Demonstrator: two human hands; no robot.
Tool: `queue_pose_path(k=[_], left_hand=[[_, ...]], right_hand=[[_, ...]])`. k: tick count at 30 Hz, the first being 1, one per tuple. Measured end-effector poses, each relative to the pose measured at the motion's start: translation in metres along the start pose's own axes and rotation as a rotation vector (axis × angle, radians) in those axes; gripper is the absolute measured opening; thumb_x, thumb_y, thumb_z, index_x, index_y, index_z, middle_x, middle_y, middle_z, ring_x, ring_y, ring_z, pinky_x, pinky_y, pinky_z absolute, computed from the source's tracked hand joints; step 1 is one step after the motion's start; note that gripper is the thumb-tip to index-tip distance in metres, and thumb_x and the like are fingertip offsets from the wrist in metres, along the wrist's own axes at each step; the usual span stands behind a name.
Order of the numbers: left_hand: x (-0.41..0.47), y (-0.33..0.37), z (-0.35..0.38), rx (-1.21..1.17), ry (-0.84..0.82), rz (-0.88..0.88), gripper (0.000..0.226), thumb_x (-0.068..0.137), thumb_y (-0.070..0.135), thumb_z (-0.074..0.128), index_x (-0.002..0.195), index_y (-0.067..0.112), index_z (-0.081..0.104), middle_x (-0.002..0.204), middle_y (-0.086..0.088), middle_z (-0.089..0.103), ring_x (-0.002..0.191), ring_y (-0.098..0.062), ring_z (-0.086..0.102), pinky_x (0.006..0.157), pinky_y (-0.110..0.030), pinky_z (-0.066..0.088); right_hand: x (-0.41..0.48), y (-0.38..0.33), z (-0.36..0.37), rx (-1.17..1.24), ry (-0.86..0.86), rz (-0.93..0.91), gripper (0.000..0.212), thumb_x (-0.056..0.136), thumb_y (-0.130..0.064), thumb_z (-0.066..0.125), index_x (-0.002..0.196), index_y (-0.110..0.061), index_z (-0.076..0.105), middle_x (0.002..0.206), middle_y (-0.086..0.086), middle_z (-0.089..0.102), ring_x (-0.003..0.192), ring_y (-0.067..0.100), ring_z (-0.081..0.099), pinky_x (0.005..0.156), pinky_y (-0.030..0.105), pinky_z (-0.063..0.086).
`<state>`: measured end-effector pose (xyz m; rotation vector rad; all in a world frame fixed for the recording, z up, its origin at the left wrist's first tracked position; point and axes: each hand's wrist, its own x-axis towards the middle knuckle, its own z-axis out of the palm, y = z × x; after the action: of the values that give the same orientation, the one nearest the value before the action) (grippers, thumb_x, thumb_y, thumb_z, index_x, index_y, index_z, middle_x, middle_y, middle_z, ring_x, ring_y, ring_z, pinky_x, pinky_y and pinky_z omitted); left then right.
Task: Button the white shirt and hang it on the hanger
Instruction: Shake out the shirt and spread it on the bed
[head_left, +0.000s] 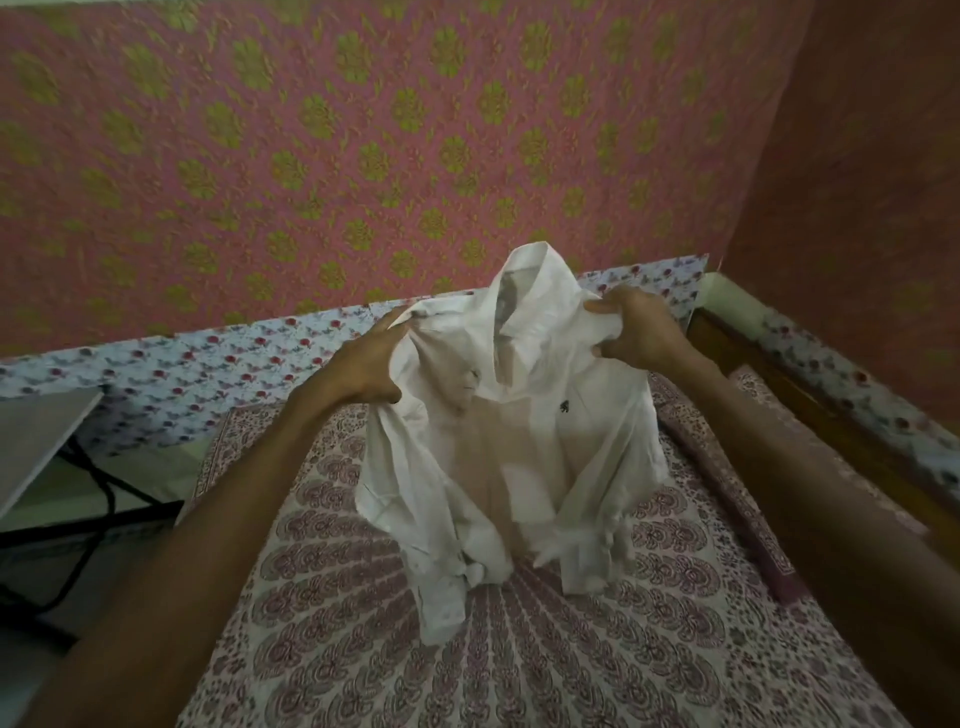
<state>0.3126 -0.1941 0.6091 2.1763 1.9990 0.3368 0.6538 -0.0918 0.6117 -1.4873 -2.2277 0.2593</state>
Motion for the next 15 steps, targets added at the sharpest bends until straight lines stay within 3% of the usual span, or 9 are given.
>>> queue_pose_path(k=[4, 8, 11, 15], left_hand=[[-0.015, 0.019, 0.005, -0.271, 0.058, -0.07, 0.098, 0.073, 0.002, 0.073, 0.154, 0.017, 0.02, 0.162, 0.009, 0.007, 0.14, -0.021, 0.033, 0.089, -0.033, 0.045], [-0.038, 0.047, 0.01, -0.606, 0.092, -0.06, 0.091, 0.071, -0.007, 0.07, 0.149, 0.023, 0.034, 0.158, 0.015, 0.019, 0.143, -0.007, 0.023, 0.099, -0.024, 0.038], [-0.061, 0.069, 0.009, -0.746, 0.052, -0.059, 0.083, 0.07, -0.012, 0.068, 0.139, 0.028, 0.044, 0.15, 0.018, 0.033, 0.135, -0.002, 0.033, 0.092, -0.016, 0.042], [-0.088, 0.087, 0.003, -1.047, -0.126, -0.182, 0.054, 0.068, 0.001, 0.067, 0.114, 0.027, 0.064, 0.122, 0.009, 0.065, 0.111, -0.015, 0.064, 0.09, -0.034, 0.055]], right_hand=[[-0.015, -0.005, -0.006, 0.263, -0.083, -0.049, 0.058, 0.069, -0.027, 0.088, 0.123, -0.022, 0.068, 0.133, 0.003, 0.061, 0.118, 0.022, 0.057, 0.087, 0.026, 0.043], [-0.039, -0.022, -0.017, 0.531, -0.24, -0.043, 0.047, 0.073, -0.019, 0.084, 0.118, -0.025, 0.071, 0.133, -0.002, 0.06, 0.121, 0.018, 0.055, 0.097, 0.035, 0.05], [-0.06, -0.03, -0.026, 0.551, -0.377, 0.006, 0.041, 0.077, -0.013, 0.081, 0.115, -0.025, 0.073, 0.131, -0.006, 0.061, 0.118, 0.014, 0.055, 0.098, 0.032, 0.047], [-0.081, -0.034, -0.042, 0.615, -0.668, -0.02, 0.03, 0.081, -0.01, 0.077, 0.108, -0.023, 0.076, 0.115, -0.008, 0.072, 0.107, 0.011, 0.066, 0.09, 0.026, 0.055]])
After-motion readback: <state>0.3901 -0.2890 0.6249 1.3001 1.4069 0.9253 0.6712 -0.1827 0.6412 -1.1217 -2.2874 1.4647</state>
